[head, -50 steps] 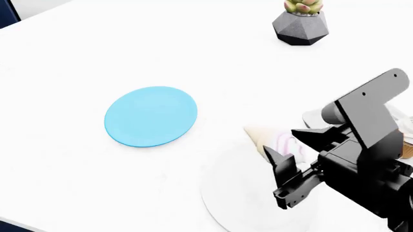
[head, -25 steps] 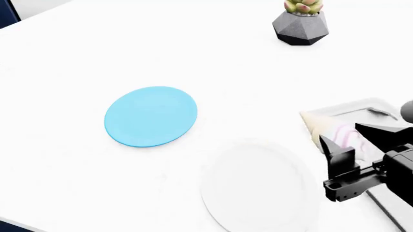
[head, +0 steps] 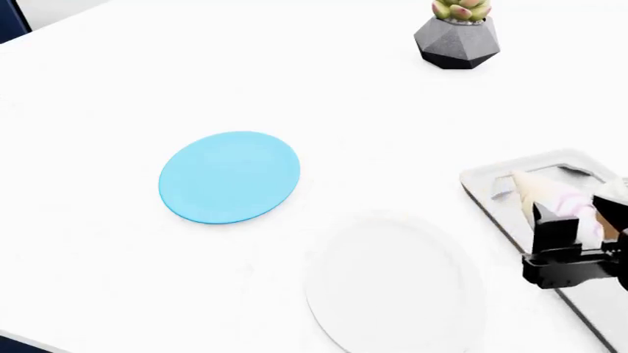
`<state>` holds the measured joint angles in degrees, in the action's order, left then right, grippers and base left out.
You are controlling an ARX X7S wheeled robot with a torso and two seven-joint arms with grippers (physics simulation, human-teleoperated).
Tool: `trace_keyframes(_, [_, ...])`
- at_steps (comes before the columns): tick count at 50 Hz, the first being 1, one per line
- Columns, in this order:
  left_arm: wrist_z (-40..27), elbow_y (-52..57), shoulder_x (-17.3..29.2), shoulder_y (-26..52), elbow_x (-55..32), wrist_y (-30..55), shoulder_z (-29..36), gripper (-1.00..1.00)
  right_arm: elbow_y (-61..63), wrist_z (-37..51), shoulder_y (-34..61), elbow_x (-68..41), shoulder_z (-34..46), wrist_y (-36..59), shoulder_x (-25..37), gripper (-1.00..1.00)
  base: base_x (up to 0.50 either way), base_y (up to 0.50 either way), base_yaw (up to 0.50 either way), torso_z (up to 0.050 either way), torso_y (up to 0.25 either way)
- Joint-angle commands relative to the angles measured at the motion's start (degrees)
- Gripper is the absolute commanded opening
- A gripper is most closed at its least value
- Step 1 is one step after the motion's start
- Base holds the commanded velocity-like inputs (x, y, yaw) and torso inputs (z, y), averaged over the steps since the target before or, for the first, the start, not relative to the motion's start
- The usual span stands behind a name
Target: Move the dessert items from the plate to the tray.
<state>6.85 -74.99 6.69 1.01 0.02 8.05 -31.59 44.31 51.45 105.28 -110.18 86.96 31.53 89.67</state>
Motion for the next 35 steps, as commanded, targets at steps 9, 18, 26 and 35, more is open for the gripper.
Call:
trace_keyframes(9, [-0.1,0.0,0.1,0.6,0.0,0.4,0.3,1.00,-7.8,0.1,-6.3,8.9,5.7,-6.7,0.3,-1.00,0.00,0.00,0.00,0.000,0.000])
trace_keyframes(18, [-0.1,0.0,0.2,0.4,-0.1,0.2,0.2,1.00,-9.3,-2.8,-12.1,14.1,11.1,-15.0,0.3,-1.00,0.00,0.00,0.00,0.000,0.000])
trace_keyframes(26, [-0.1,0.0,0.2,0.2,0.0,0.1,0.2,1.00,-12.0,-4.3,-13.7,15.7,12.4,-17.1,0.3,-1.00,0.00,0.00,0.00,0.000,0.000])
trace_keyframes(35, [0.0,0.0,0.1,0.1,0.0,-0.1,0.3,1.00,-15.5,-5.9,-13.5,15.9,11.9,-16.6,0.3,-1.00,0.00,0.00,0.00,0.000,0.000])
